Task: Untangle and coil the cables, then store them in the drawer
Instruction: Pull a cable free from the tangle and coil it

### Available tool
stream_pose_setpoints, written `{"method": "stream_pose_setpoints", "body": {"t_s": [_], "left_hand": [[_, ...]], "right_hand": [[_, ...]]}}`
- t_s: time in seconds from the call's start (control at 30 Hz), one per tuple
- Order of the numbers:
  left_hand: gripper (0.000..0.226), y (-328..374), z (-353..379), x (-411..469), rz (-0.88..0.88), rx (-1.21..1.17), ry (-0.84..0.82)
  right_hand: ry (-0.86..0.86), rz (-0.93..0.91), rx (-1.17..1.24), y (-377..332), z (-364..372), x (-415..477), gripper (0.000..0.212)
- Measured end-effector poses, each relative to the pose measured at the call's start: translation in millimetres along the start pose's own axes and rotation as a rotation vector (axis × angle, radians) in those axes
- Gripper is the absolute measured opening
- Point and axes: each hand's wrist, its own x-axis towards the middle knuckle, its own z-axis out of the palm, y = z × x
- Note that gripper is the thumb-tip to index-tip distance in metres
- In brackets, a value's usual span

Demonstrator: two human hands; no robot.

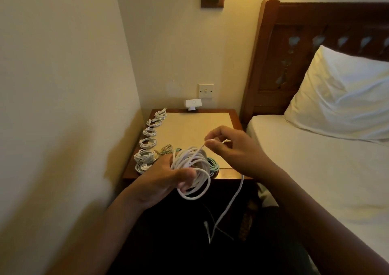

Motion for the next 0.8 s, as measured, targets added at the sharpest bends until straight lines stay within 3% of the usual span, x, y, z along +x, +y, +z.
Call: {"method": "stream_pose_setpoints", "body": {"t_s": [0.1,0.2,0.37,0.53,0.6,0.67,0.8], "left_hand": [[0.034,13.1,1.8,-3.0,0.0,-0.024,-0.009],[0.033,14.7,1.4,-4.7,-0.044,-0.059,-0.016],[0.033,15.3,-4.9,-10.6,-0.09,0.033,-0.153],[0.045,28.1,-7.1,-15.9,-0.174,0.101,-0.374],[0.044,31.5,-8.6,-16.4,-0.194,0.144,-0.404],[0.036,30.3,-10.3,-14.5,-0.184,0.176,-0.325],[0.039,21.1,-5.5,-6.8,-0.166,0.133,0.041]], "right_hand": [[-0.257,0.066,0.284,8.4,12.4,-13.3,0.063],[-0.392,0.023,0.318,3.2,20.0,-20.8,0.085],[-0.35,-0.016,0.266,-0.1,25.3,-22.9,0.073],[-0.476,-0.055,0.154,-0.5,31.7,-27.3,0.087],[-0.49,-0.038,0.151,1.8,33.9,-29.6,0.083],[-0.401,-0.03,0.164,4.1,35.8,-30.6,0.066],[-0.067,-0.006,0.042,12.1,41.5,-25.3,0.031]]}}
